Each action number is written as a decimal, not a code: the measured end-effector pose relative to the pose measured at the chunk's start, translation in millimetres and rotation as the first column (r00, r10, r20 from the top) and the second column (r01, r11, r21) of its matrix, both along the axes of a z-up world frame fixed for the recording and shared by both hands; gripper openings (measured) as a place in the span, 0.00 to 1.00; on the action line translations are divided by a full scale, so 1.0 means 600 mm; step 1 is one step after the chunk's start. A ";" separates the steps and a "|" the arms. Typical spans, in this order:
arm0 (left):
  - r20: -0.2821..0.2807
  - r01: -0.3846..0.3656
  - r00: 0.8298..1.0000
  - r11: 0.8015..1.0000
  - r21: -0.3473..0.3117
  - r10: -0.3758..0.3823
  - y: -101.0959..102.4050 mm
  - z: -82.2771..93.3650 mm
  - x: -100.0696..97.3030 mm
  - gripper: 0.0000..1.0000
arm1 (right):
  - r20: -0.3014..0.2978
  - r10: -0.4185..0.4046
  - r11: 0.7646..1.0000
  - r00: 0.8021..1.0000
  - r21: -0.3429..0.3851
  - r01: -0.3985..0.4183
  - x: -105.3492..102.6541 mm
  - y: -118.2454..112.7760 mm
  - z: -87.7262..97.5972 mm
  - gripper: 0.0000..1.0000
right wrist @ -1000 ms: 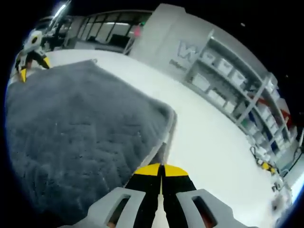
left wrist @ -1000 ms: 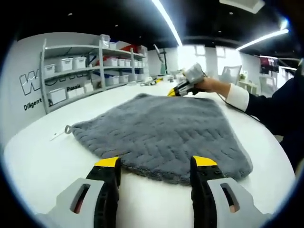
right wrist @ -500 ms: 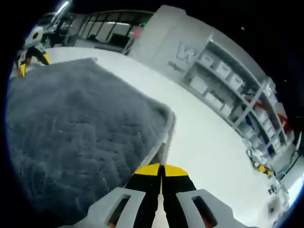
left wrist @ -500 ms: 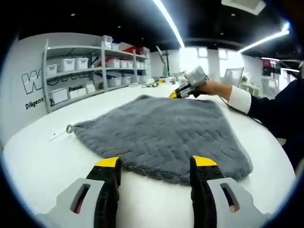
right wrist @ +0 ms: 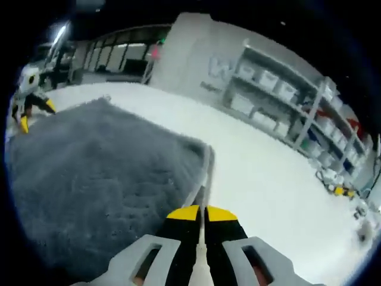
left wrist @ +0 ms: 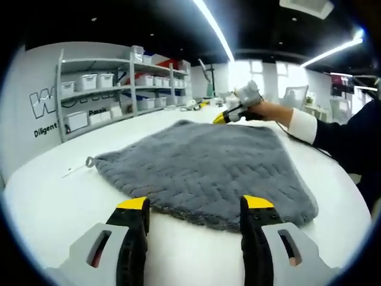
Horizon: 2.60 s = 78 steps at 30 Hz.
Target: Open the folded towel by lifting each exposed corner and separating the folded layers until the towel lies flat within the target outline without major curled edges
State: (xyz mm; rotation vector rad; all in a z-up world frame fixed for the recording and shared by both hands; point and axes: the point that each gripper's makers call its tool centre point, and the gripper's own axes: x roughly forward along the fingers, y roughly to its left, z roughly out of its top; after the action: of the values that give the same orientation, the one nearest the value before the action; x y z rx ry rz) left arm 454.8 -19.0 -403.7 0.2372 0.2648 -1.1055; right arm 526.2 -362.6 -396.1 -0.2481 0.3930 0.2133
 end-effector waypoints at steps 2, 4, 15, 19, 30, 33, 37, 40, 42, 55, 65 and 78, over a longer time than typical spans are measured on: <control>-0.011 0.000 1.000 1.000 -0.005 0.000 0.001 -0.001 0.001 0.60 | -0.006 -0.010 1.000 1.000 0.023 0.010 -0.002 -0.008 0.001 0.02; -0.015 -0.003 1.000 1.000 -0.009 0.003 0.001 -0.001 0.002 0.62 | -0.002 0.011 0.995 1.000 0.095 -0.011 -0.002 0.002 0.004 0.02; -0.040 -0.037 0.999 0.999 -0.021 0.036 0.005 -0.002 0.015 0.69 | -0.075 0.038 0.977 0.996 0.214 -0.021 -0.011 0.024 -0.018 0.10; -0.045 -0.045 0.998 0.998 -0.033 0.044 0.005 0.000 0.017 0.70 | -0.091 0.041 0.968 0.995 0.249 -0.017 -0.006 0.023 -0.024 0.04; -0.147 -0.048 0.989 0.988 -0.148 0.026 -0.001 0.019 0.010 0.72 | -0.022 0.061 0.973 0.998 0.223 -0.054 0.007 0.021 0.010 0.00; -0.206 -0.074 0.978 0.970 -0.230 0.026 0.003 0.040 0.023 0.69 | 0.014 0.075 0.966 0.997 0.249 -0.076 0.008 0.034 0.027 0.00; -0.293 -0.118 0.956 0.943 -0.311 0.023 0.007 0.054 0.026 0.68 | 0.036 0.091 0.966 0.995 0.240 -0.097 0.007 0.052 0.036 0.00; -0.285 -0.138 0.958 0.937 -0.320 0.044 0.018 0.056 0.032 0.58 | 0.041 0.091 0.967 0.995 0.234 -0.098 0.008 0.055 0.039 0.00; -0.289 -0.144 0.956 0.932 -0.333 0.045 0.019 0.059 0.031 0.55 | 0.049 0.092 0.965 0.995 0.242 -0.101 0.009 0.061 0.045 0.00; -0.263 -0.099 0.965 0.899 -0.426 -0.018 0.012 0.089 0.017 0.34 | 0.052 0.073 0.993 0.996 -0.101 -0.068 0.002 0.119 0.056 0.00; -0.254 -0.092 0.967 0.902 -0.422 -0.020 0.010 0.091 0.015 0.35 | 0.087 0.075 0.903 0.993 -0.429 -0.031 -0.007 0.177 0.068 0.00; -0.265 -0.098 0.964 0.894 -0.438 -0.025 0.007 0.093 0.016 0.35 | 0.119 0.134 0.794 0.984 -0.607 -0.035 -0.022 0.232 0.075 0.00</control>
State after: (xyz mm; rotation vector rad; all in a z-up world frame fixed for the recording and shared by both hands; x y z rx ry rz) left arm 464.2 -14.8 -348.0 -0.3317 0.2424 -1.1291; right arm 512.9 -223.4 -351.1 -0.9159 0.2824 0.1486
